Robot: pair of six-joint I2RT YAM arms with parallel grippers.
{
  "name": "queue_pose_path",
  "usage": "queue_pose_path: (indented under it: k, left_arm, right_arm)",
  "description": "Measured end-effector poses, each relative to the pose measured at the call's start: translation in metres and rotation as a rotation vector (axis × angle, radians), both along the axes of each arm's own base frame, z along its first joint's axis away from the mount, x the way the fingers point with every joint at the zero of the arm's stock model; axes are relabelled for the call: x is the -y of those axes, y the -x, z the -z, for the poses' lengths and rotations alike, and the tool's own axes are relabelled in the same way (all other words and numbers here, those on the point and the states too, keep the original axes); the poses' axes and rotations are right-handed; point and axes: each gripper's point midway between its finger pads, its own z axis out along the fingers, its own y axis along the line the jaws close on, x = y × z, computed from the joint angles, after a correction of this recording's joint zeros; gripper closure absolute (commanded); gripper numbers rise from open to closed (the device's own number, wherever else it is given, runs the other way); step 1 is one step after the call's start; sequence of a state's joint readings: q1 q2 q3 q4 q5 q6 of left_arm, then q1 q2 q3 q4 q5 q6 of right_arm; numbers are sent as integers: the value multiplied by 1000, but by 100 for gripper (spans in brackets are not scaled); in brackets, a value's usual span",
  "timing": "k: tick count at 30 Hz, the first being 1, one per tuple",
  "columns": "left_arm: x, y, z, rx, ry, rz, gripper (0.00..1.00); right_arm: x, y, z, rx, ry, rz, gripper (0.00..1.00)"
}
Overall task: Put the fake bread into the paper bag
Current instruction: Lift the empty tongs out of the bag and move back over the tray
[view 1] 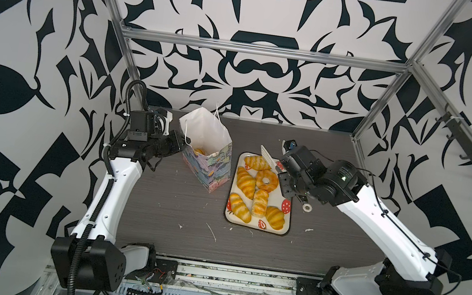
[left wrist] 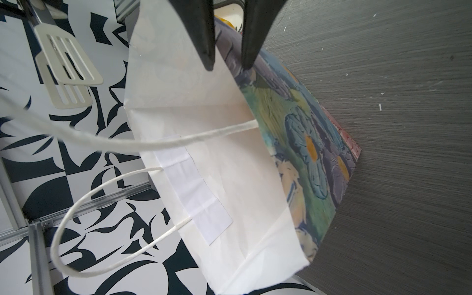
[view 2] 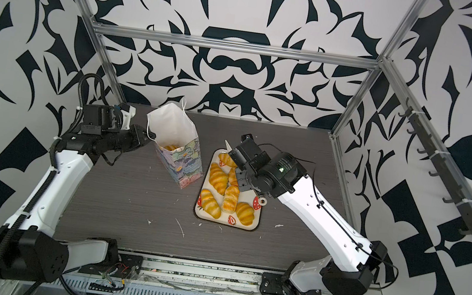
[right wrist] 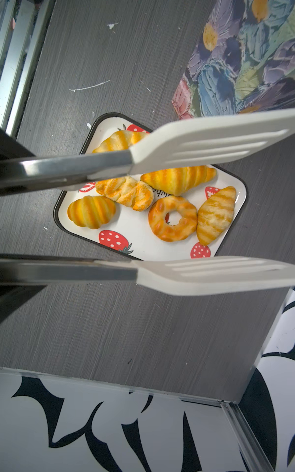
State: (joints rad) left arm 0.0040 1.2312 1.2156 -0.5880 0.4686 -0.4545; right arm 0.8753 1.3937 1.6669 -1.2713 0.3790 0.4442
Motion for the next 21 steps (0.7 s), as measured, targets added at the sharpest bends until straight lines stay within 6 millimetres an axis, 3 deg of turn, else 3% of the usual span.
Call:
queue_pose_path:
  k: [21]
  left_arm:
    - [1,0,-4,7,4,3,77]
  right_arm:
    - [26,29,53,-159,54,29,45]
